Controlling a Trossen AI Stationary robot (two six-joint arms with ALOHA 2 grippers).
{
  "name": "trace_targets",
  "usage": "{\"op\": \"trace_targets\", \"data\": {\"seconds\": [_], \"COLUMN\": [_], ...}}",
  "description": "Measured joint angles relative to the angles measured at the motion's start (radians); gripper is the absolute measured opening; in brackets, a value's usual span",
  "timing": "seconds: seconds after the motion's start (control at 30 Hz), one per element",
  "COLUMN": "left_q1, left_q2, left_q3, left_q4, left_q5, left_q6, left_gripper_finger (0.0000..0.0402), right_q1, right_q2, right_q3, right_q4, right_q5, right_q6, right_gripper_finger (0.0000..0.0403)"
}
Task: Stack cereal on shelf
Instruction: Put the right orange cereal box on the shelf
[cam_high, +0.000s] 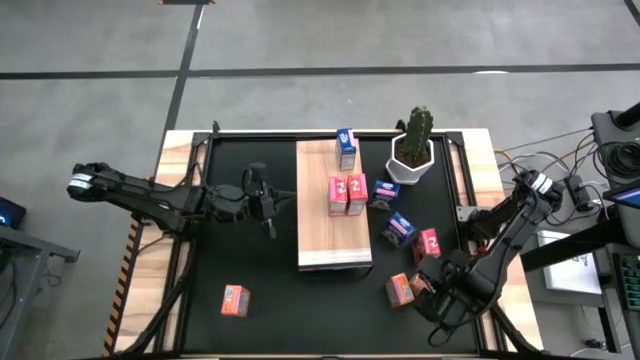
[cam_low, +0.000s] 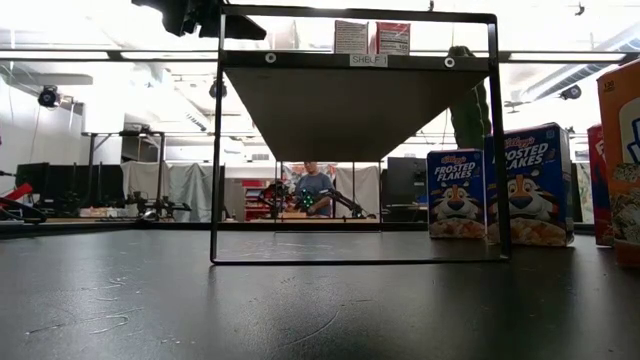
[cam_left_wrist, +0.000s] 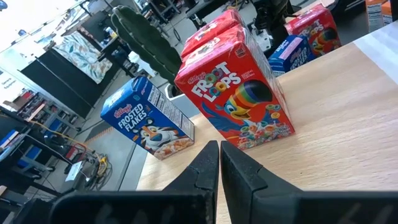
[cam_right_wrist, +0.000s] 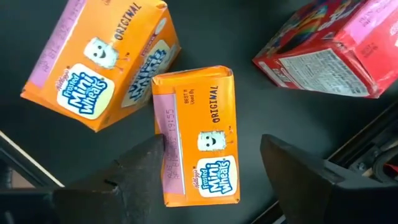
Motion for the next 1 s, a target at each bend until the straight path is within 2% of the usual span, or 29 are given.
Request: {"op": "trace_targets", "data": {"seconds": [0.2, 0.5, 0.73, 1.0], "left_q1": [0.0, 0.0, 0.0, 0.0], "left_q2": [0.0, 0.0, 0.0, 0.0], "left_q3": [0.0, 0.0, 0.0, 0.0], "left_q4": [-0.004, -0.012, -0.025, -0.036], "left_q5": [0.001, 0.001, 0.002, 0.001], "left_q6": [0.0, -0.008, -0.028, -0.033], "left_gripper_finger": [0.0, 0.0, 0.0, 0.0], "right_q1": [0.0, 0.0, 0.014, 0.048], "right_q2": [-0.011, -0.028, -0.036, -0.01], "right_q3": [0.008, 0.009, 0.013, 0.004], "right_q4": [-0.021, -0.021, -0.001, -0.002], "right_q5": [0.013, 0.015, -0.027, 0.051], "right_q6": [0.032, 0.042, 0.063, 0.063], "right_gripper_finger": [0.0245, 0.027, 0.0265, 0.0258]}}
